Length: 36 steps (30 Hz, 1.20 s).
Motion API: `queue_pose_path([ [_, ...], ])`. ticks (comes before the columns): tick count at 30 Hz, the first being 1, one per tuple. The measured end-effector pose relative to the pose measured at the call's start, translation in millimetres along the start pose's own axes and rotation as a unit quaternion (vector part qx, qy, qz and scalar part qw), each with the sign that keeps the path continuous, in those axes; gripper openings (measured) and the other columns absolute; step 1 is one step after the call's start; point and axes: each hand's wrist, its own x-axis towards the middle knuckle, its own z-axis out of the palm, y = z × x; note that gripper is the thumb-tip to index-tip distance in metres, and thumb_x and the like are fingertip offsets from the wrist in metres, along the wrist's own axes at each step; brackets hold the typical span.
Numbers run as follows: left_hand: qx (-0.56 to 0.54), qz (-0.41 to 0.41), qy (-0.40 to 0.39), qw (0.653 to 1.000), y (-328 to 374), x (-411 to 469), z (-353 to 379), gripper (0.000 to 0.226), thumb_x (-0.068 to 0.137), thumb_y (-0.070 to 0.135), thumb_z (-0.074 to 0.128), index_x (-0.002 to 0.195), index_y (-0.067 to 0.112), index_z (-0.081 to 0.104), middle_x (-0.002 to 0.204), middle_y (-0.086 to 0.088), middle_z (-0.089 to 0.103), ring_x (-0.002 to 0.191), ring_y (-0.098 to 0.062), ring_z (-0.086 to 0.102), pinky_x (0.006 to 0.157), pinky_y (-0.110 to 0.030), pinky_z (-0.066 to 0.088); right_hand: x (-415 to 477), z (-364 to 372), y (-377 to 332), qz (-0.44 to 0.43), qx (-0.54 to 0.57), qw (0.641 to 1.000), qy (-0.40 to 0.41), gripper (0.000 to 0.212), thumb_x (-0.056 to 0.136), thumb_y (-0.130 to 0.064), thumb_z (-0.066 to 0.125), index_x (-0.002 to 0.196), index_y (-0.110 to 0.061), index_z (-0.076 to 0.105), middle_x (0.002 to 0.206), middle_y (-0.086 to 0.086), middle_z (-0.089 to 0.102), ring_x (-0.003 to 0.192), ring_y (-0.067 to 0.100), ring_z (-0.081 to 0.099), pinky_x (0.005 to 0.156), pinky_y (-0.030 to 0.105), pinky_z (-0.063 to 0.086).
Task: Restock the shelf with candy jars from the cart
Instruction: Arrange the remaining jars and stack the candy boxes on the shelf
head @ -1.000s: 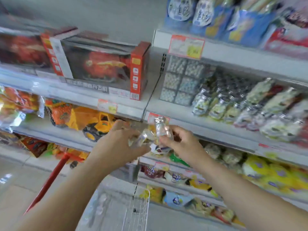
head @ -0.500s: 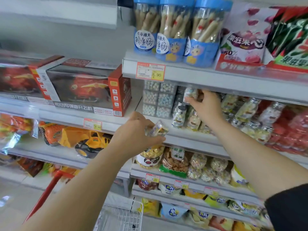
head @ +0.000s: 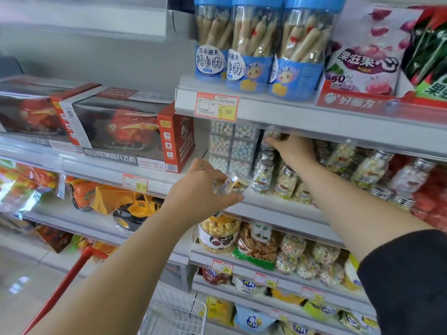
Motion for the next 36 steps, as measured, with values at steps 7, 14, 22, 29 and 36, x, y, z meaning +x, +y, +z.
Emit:
queue_pose_path([
  [7,-0.006,0.001,-0.003,1.000,4,9,7,0.073,0.075,0.071,0.066,0.132,0.025,0.059,0.132,0.009,0.037,0.099,-0.010,0.057,0.092,-0.037,0.052,3,2,0,-0.031,0.019,0.999,-0.006,0.038,0.088,-0.042,0.070,0.113,-0.017,0.056,0.098,-0.002,0.051,0.089,0.018,0.048,0.076,0.027,0.034],
  [14,-0.003,-0.007,-0.006,1.000,2,12,5,0.074,0.076,0.072,0.065,0.131,0.024,0.059,0.131,0.009,0.038,0.100,-0.011,0.058,0.091,-0.039,0.053,4,6,1,-0.027,0.026,0.999,0.002,0.037,0.094,-0.038,0.065,0.119,-0.012,0.058,0.100,0.001,0.052,0.082,0.015,0.044,0.076,0.025,0.030],
  [22,-0.007,-0.019,0.006,1.000,-2,13,4,0.074,0.076,0.071,0.065,0.131,0.023,0.060,0.130,0.008,0.037,0.100,-0.011,0.057,0.092,-0.039,0.052,-8,-9,12,-0.053,0.026,0.998,0.008,0.053,0.079,-0.061,0.066,0.114,-0.022,0.063,0.108,-0.004,0.066,0.102,0.020,0.063,0.089,0.035,0.051],
  [29,0.070,0.008,0.008,0.998,8,9,15,0.064,0.075,0.075,0.063,0.123,0.032,0.062,0.131,0.010,0.034,0.088,-0.013,0.061,0.075,-0.032,0.053,-102,-36,-2,-0.178,0.104,0.966,-0.159,0.033,0.088,-0.039,0.069,0.117,-0.027,0.063,0.102,-0.019,0.064,0.088,-0.009,0.060,0.077,0.011,0.047],
  [36,0.123,0.061,0.002,0.991,24,3,21,0.056,0.077,0.072,0.062,0.120,0.036,0.062,0.132,0.011,0.032,0.088,-0.014,0.061,0.074,-0.029,0.050,-111,-31,-6,-0.149,0.044,0.945,-0.289,0.047,0.072,-0.054,0.079,0.114,-0.041,0.061,0.110,-0.025,0.059,0.099,-0.003,0.057,0.085,0.022,0.046],
])
